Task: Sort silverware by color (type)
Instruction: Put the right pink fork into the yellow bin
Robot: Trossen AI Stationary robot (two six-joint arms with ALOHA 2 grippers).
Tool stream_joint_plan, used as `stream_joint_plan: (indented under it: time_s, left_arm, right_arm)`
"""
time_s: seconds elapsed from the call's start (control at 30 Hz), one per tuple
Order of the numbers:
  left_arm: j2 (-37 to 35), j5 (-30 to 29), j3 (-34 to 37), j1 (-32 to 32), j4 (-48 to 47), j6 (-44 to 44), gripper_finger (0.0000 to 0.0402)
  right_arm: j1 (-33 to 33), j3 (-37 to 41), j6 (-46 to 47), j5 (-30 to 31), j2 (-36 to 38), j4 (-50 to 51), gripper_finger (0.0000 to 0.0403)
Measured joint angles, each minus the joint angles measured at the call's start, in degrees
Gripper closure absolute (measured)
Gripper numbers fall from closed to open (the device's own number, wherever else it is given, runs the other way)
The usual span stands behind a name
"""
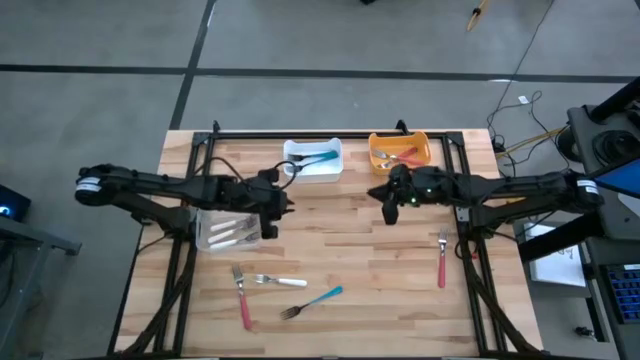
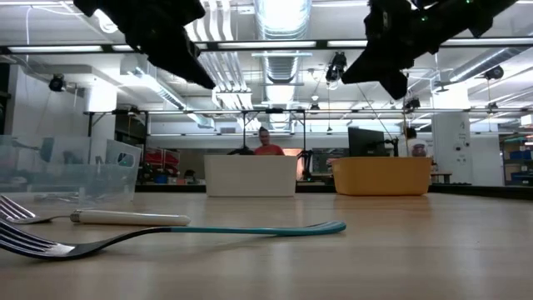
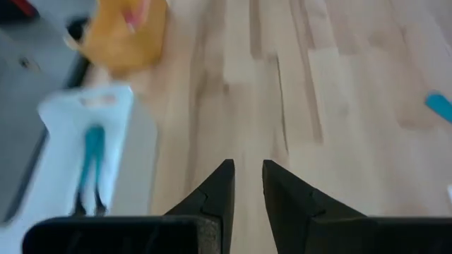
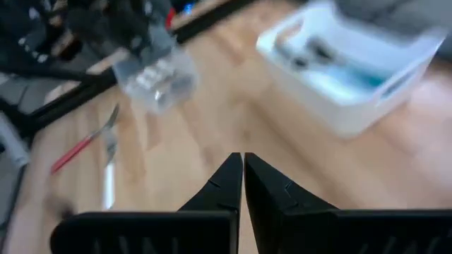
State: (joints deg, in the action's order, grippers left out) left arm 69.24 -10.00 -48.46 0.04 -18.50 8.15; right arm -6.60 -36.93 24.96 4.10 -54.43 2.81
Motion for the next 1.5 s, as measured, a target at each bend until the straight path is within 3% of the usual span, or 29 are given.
stream_joint_plan:
  time_s: [0.3,0.47,0.6,0.73,0.93,1.17,1.5]
  left_arm:
    - [-1.2,-0.1,2.4,3.2,14.3,8.0,0.0345]
    - [-1.8,-0.1,2.4,4.4,14.2,10.4,0.0345]
    - [-1.9,-0.2,2.5,4.8,13.6,10.4,0.0345]
    - [-1.9,-0.1,3.6,4.8,13.5,10.4,0.0345]
    - [-2.0,-0.5,4.0,5.0,13.2,12.9,0.0345]
    - [-5.3,-1.1,3.3,5.0,4.1,10.7,0.0345]
    - [-7.7,-1.0,4.9,5.0,3.8,10.4,0.0345]
  right_arm:
    - [0.1,-7.3,17.0,-17.4,-10.7,18.4,0.0394]
    - [2.0,-10.5,24.8,-26.0,-16.1,38.4,0.0394]
    - [4.5,-13.0,27.9,-24.4,-18.4,59.5,0.0394]
    - [7.0,-11.8,33.5,-22.1,-19.7,70.4,0.0394]
    - [10.4,-7.0,39.7,-22.4,-19.6,71.6,0.0394]
    - [12.8,-6.2,42.9,-25.6,-19.1,70.7,0.0383]
    - [12.8,-5.7,44.3,-27.7,-19.1,69.8,0.0278]
